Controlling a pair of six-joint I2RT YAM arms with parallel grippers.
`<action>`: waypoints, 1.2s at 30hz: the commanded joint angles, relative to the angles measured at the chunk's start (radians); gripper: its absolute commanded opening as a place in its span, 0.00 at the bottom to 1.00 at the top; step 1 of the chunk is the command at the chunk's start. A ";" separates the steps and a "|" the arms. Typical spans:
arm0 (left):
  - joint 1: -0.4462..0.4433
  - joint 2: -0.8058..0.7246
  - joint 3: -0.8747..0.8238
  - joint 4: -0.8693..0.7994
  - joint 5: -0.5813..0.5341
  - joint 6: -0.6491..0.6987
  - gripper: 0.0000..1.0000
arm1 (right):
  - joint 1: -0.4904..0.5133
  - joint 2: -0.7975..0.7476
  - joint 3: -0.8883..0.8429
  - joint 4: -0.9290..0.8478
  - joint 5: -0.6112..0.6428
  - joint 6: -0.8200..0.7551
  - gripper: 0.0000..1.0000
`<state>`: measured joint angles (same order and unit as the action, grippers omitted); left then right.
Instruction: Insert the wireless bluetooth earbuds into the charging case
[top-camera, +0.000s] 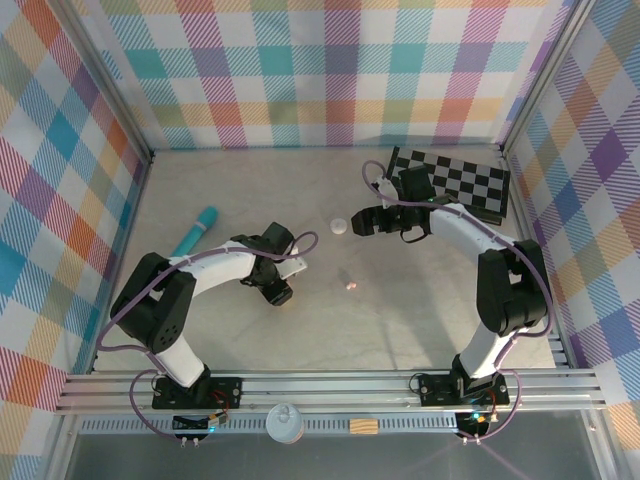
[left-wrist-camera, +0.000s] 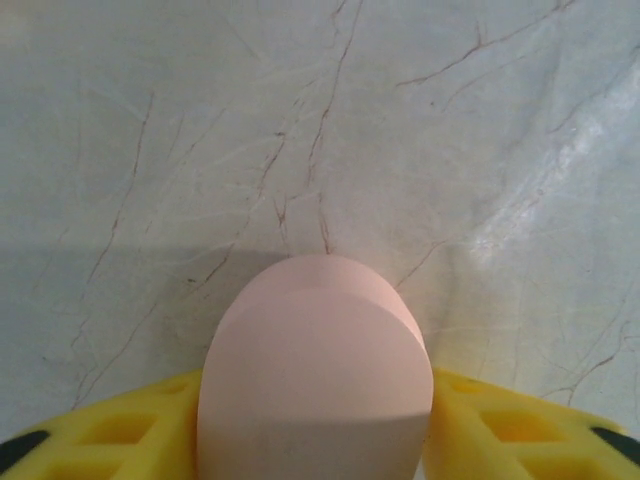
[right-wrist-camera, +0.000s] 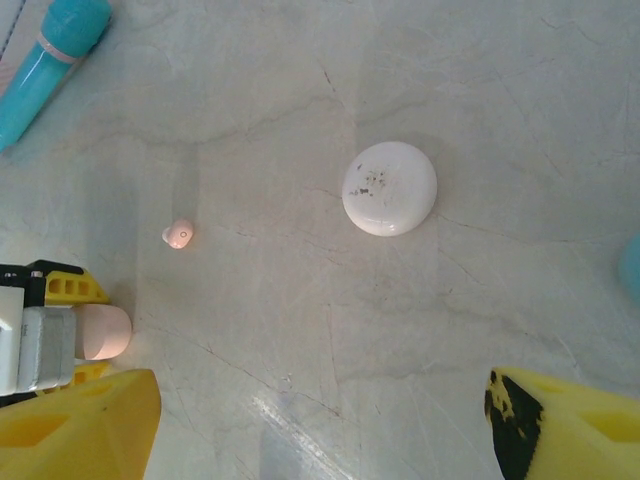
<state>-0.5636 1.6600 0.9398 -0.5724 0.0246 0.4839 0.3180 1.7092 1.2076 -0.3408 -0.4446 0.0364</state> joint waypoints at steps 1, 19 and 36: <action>-0.005 -0.018 -0.005 -0.008 0.012 0.005 0.43 | 0.005 -0.025 0.002 0.020 -0.006 0.003 0.84; -0.025 -0.345 -0.068 0.246 0.201 0.084 0.41 | -0.008 -0.170 -0.159 0.057 -0.372 0.538 0.76; -0.080 -0.375 -0.084 0.398 0.311 0.171 0.40 | 0.204 -0.131 -0.153 0.144 -0.445 0.614 0.72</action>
<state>-0.6300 1.3003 0.8661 -0.2028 0.2985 0.6296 0.5014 1.5513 1.0431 -0.2337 -0.8520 0.6254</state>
